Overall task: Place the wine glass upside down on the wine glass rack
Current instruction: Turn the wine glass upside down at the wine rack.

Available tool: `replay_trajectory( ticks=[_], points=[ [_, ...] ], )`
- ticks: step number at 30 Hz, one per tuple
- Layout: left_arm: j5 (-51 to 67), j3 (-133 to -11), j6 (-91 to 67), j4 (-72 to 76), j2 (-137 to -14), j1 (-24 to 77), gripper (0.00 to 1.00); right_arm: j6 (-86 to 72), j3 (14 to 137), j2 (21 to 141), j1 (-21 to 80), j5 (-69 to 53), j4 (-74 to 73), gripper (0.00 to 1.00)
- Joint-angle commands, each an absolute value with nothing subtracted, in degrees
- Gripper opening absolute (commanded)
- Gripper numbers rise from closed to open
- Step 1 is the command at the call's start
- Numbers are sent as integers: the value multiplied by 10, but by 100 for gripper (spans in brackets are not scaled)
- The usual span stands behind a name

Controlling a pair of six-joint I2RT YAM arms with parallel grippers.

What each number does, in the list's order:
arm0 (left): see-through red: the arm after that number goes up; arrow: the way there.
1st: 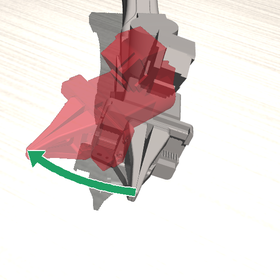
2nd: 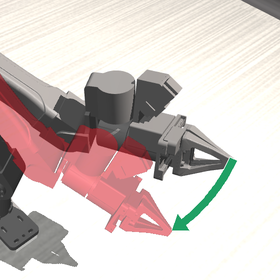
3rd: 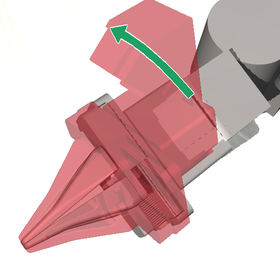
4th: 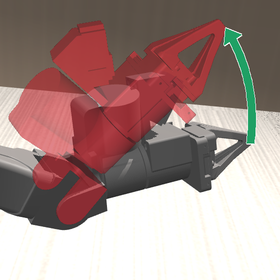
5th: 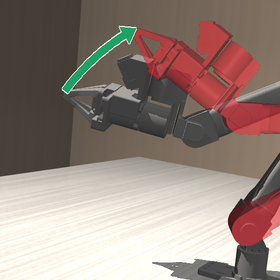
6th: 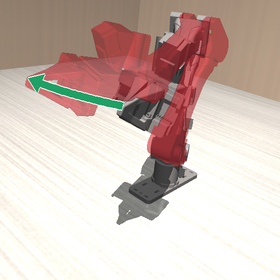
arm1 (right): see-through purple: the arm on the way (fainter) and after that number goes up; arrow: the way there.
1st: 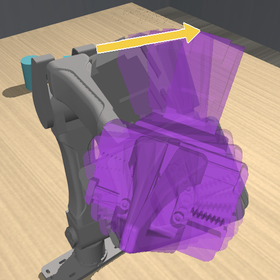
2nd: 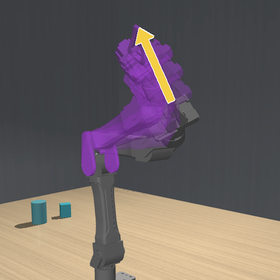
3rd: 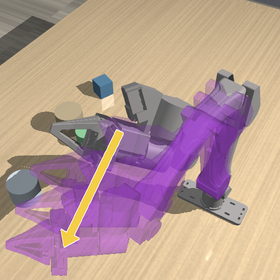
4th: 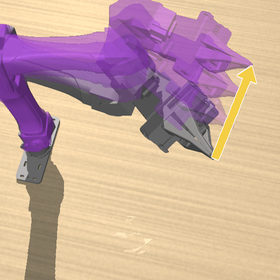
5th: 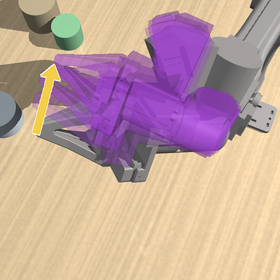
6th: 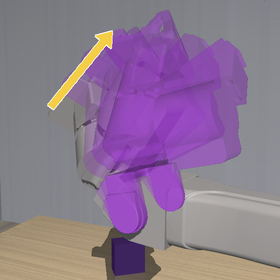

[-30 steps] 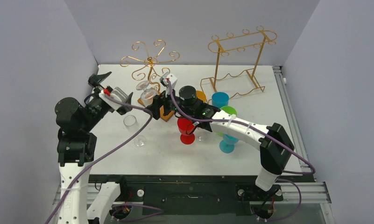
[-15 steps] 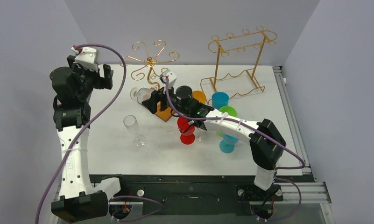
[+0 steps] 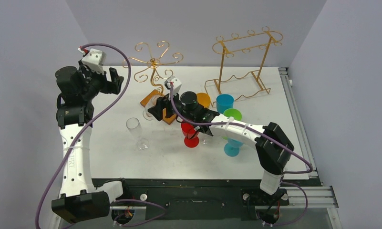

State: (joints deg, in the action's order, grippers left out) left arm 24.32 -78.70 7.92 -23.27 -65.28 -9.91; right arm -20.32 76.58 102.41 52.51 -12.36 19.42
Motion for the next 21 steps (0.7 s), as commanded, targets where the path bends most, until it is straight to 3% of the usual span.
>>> replay_trajectory(
  ticks=[1,7,10,17,21],
  points=[
    [326,-811,67,-293,-641,-103,70,-206,754,940,522,-117,250,3],
    [412,-837,46,-355,-622,-102,47,-205,715,850,526,-81,267,2],
    [470,-853,37,-382,-621,-101,45,-199,712,815,531,-57,272,1],
    [568,-856,57,-454,-607,-68,71,-179,738,778,554,-24,274,0],
    [564,-832,58,-449,-588,-27,80,-185,750,781,565,-29,283,0]
  ],
)
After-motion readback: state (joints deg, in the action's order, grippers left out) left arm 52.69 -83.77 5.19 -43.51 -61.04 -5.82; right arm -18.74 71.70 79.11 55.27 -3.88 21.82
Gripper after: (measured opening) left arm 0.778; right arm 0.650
